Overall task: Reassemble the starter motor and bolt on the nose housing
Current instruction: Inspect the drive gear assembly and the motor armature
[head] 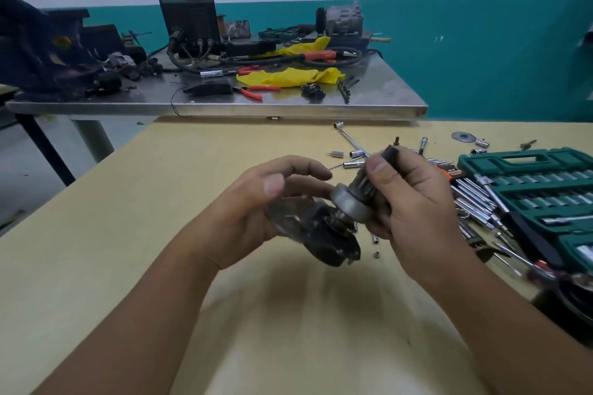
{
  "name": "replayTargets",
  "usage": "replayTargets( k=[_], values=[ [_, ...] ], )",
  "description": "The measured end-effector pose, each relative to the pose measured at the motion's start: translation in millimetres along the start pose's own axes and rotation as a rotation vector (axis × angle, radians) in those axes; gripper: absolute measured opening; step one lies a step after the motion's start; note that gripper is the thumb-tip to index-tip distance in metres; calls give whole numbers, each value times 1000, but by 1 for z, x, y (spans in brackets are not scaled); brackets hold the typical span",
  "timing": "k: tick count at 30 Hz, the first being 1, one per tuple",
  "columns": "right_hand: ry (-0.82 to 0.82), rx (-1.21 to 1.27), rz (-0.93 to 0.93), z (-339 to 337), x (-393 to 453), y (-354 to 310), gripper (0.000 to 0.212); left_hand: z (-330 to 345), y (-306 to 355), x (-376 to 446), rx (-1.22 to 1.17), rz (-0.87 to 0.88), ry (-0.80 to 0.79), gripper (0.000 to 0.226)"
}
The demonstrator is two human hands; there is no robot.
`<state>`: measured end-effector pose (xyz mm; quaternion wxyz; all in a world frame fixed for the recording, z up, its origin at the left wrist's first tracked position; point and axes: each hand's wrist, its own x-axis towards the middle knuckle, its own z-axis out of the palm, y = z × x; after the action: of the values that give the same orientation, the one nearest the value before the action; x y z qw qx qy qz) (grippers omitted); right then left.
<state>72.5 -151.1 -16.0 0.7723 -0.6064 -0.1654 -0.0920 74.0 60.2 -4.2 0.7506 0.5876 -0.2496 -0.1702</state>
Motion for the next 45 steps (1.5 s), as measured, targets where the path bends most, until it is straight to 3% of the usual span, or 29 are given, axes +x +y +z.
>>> replayTargets(
  k=[5, 11, 15, 17, 21, 25, 29, 33, 35, 39, 45],
  values=[
    [-97, -192, -28, 13, -11, 6, 19, -7, -7, -2, 391, -102, -51, 68],
    [-153, -257, -30, 16, -15, 15, 17, -1, -6, 1, 590, -158, -100, 59],
    [-350, -508, -223, 17, -17, 18, 14, 2, -4, 0, 821, -126, -146, 64],
    [-361, -608, -333, 19, -19, 19, 17, 0, -5, -1, 863, -97, -155, 67],
    [-179, -453, -207, 11, -11, 4, 13, -16, -5, -17, 812, -148, -112, 59],
    [190, -948, -406, -45, 4, -23, 11, -32, -9, -29, 872, -132, 20, 48],
    [302, -1324, -111, -84, -1, -41, 16, -28, -16, -21, 937, -62, 128, 43],
    [329, -1340, -175, -89, -25, -56, 17, -25, -23, -15, 971, -33, 223, 43],
    [245, -1490, -84, -89, -33, -54, 28, -26, -25, -13, 985, -51, 261, 45],
    [-8, -1794, 335, -85, -35, -43, 34, -31, -17, -18, 1024, -138, 276, 60],
    [-90, -1867, 355, -77, -24, -28, 48, -53, -7, -30, 1132, -202, 379, 46]
  ],
)
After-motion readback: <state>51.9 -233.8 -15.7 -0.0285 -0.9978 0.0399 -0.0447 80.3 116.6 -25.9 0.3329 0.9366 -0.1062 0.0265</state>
